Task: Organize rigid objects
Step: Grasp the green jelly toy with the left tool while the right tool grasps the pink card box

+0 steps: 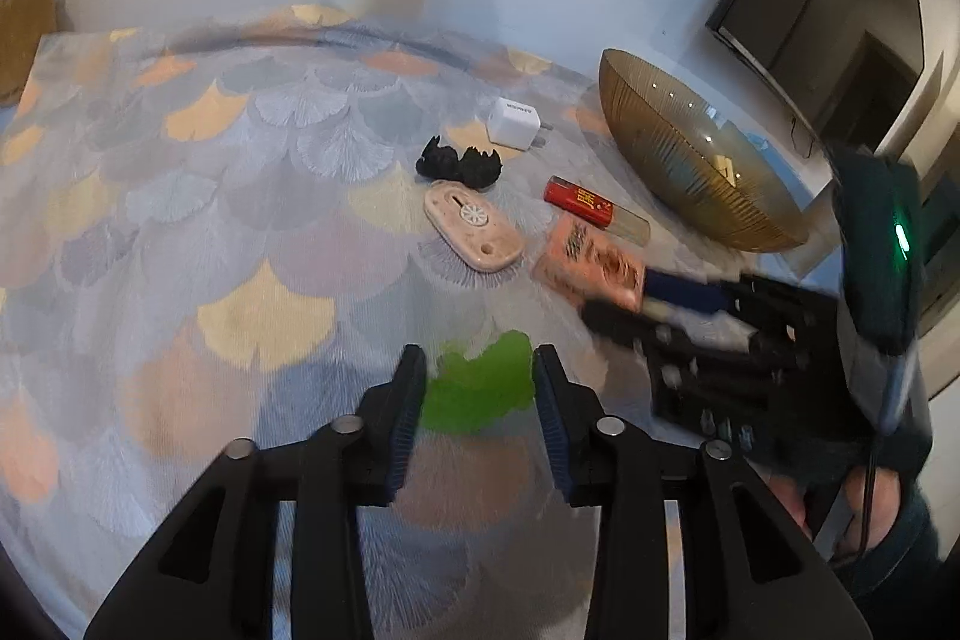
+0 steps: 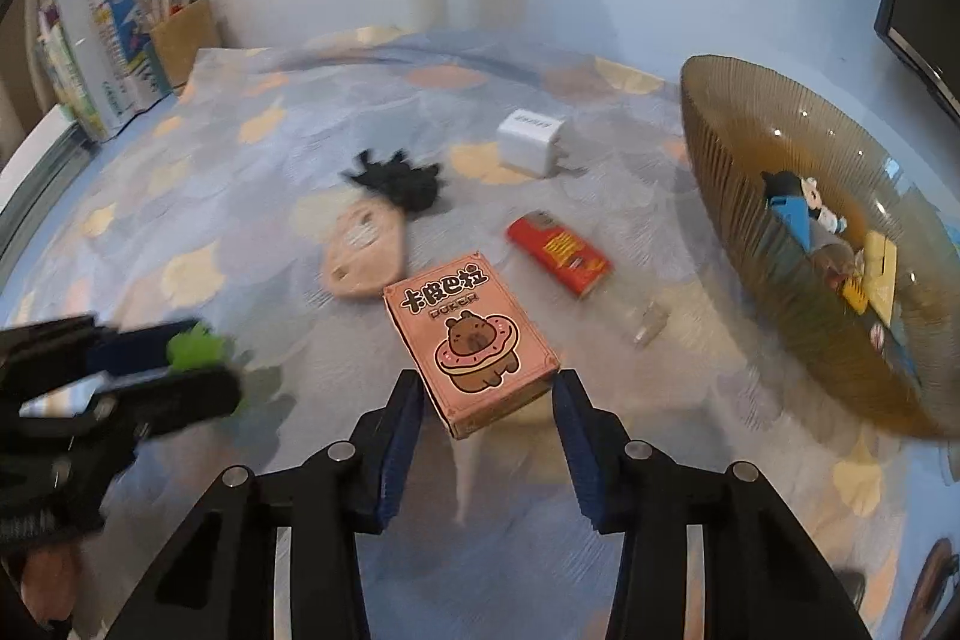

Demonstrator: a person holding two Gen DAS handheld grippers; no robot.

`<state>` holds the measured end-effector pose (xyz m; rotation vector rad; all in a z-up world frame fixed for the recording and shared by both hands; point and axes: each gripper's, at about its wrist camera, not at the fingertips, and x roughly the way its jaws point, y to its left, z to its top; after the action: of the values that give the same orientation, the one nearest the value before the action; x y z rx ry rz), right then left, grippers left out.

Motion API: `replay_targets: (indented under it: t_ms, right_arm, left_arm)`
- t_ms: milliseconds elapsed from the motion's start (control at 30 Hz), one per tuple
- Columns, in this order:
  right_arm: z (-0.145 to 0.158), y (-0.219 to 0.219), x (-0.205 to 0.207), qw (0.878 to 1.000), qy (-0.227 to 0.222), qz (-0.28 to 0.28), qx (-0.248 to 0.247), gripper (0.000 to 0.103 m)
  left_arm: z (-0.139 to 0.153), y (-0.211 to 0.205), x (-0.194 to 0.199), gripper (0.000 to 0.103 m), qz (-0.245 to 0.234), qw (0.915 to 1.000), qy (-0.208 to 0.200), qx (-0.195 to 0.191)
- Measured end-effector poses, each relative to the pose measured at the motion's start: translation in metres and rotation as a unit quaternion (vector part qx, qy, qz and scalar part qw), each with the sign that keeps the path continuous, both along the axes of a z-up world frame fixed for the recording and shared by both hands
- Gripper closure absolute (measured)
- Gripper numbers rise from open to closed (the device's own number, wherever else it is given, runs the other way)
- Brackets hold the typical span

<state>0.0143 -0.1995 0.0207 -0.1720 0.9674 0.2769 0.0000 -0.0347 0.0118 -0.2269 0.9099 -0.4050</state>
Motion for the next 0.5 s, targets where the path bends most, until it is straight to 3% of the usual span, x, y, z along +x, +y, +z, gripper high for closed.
replay_targets:
  t_ms: [233,367,500]
  right_arm:
    - [-0.001,-0.008,-0.063,1.0,0.01,0.001,0.005,0.061]
    - [0.0,-0.014,-0.079,1.0,0.016,-0.009,0.025,0.06]
    - [-0.001,-0.006,-0.081,1.0,0.019,-0.002,0.015,0.041]
  left_arm:
    - [-0.005,0.01,-0.008,0.05,0.02,0.9996,0.007,-0.019]
    - [-0.004,0.007,-0.015,0.028,0.018,0.9998,0.0,-0.011]
    - [-0.004,0.005,-0.018,0.026,0.018,0.9998,-0.004,0.001]
